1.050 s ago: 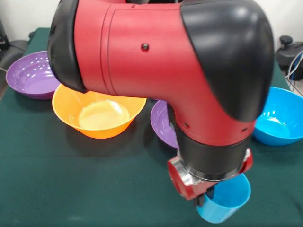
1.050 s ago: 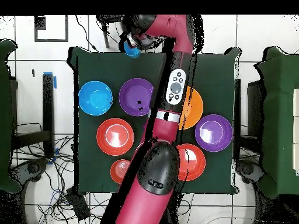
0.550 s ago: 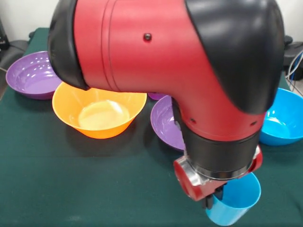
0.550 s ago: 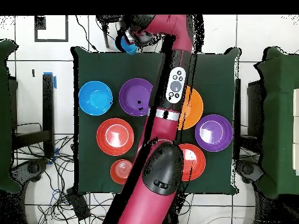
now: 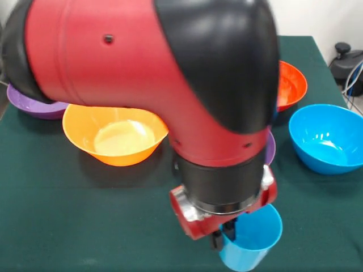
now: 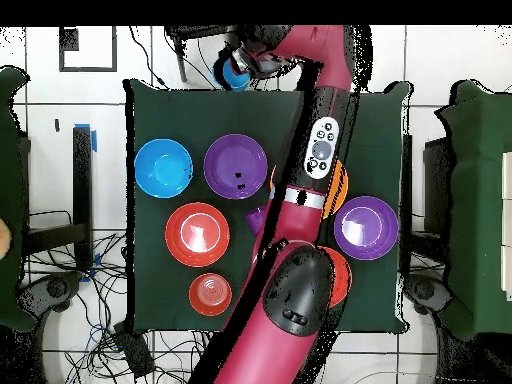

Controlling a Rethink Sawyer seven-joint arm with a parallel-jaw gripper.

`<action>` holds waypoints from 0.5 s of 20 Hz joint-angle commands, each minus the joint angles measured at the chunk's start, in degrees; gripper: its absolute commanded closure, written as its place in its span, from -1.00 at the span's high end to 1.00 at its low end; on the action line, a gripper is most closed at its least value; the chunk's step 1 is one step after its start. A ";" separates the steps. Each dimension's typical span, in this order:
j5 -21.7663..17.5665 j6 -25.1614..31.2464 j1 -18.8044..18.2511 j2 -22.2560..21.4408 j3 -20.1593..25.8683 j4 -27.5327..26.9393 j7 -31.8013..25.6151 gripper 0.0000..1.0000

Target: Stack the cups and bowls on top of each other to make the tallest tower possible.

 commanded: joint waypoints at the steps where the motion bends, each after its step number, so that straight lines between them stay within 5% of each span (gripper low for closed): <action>1: -0.72 4.70 -1.69 -1.18 -4.56 2.81 -21.14 -1.00; 10: 6.22 2.03 -4.89 -1.39 -12.56 10.92 -17.00 -1.00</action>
